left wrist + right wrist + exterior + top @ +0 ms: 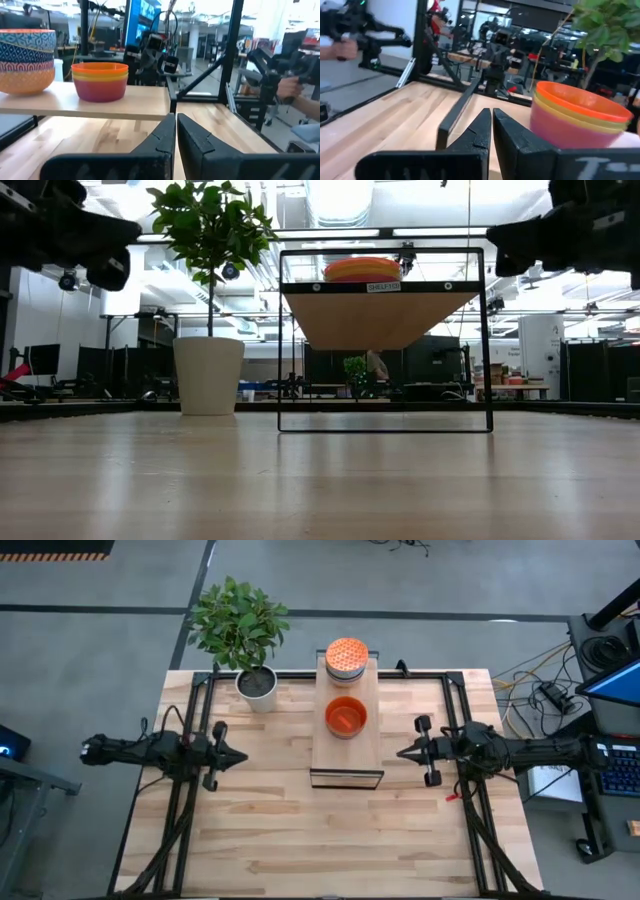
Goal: Place and stack bowls onto a shelf
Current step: Return to Home Position
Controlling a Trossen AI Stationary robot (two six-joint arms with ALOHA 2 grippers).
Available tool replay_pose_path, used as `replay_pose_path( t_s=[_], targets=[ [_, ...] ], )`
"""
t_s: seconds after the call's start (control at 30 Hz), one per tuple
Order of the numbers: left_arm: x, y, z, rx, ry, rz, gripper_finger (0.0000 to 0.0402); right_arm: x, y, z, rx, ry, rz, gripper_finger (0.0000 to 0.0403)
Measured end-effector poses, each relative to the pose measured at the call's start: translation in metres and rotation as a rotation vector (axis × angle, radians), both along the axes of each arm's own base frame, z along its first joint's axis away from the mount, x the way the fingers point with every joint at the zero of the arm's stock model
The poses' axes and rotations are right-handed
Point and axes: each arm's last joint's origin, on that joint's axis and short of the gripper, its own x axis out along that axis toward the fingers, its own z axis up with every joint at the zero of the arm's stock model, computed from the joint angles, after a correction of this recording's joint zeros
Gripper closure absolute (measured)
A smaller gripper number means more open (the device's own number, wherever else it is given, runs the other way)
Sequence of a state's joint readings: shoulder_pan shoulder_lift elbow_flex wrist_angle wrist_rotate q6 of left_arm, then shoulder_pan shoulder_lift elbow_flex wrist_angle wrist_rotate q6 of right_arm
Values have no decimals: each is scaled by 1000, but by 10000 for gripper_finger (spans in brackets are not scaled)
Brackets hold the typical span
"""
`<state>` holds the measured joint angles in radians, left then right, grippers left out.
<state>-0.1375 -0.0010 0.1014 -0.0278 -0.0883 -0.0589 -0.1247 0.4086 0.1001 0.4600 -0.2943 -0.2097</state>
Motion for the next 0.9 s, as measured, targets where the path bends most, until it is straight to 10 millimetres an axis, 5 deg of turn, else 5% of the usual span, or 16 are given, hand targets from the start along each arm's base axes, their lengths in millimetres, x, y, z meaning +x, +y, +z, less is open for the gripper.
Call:
replay_pose_path(
  t_s=[0.17, 0.53, 0.9],
  targets=[
    [7, -2, -18, 2, -44, -23, 402, -10, 1, -12, 21, -41, 5, 394],
    [7, -1, -16, -47, -38, -20, 402, -19, 6, -12, 83, -65, 154, 394],
    [7, -1, -16, -59, -32, -18, 402, -15, 2, -16, 112, -33, 25, 394]
  ],
)
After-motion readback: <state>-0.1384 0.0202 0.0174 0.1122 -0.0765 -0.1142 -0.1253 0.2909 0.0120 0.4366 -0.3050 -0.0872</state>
